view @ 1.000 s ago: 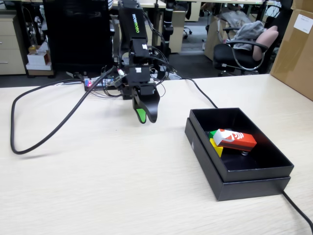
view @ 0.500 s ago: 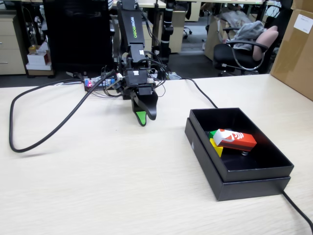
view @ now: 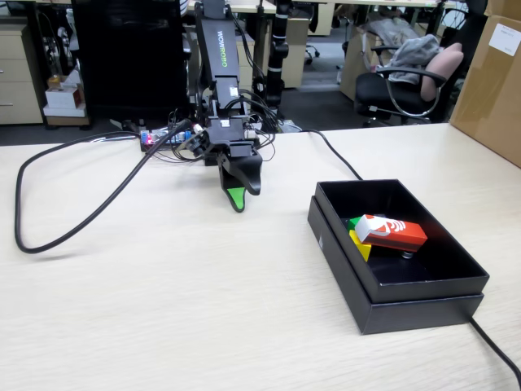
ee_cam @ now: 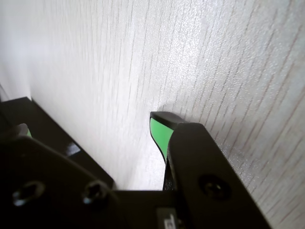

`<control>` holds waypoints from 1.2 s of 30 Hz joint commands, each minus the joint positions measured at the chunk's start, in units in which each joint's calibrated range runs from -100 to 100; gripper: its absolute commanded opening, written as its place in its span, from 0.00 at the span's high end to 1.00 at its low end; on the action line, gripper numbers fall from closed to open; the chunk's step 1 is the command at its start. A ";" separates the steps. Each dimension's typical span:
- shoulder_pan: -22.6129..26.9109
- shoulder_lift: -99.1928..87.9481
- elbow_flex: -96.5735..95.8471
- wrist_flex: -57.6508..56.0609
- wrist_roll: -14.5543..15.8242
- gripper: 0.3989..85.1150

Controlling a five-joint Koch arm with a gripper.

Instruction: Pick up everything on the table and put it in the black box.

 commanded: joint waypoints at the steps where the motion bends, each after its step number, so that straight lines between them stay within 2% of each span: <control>1: 0.05 2.18 0.30 2.09 0.24 0.43; 36: 0.10 9.06 1.93 3.21 0.05 0.43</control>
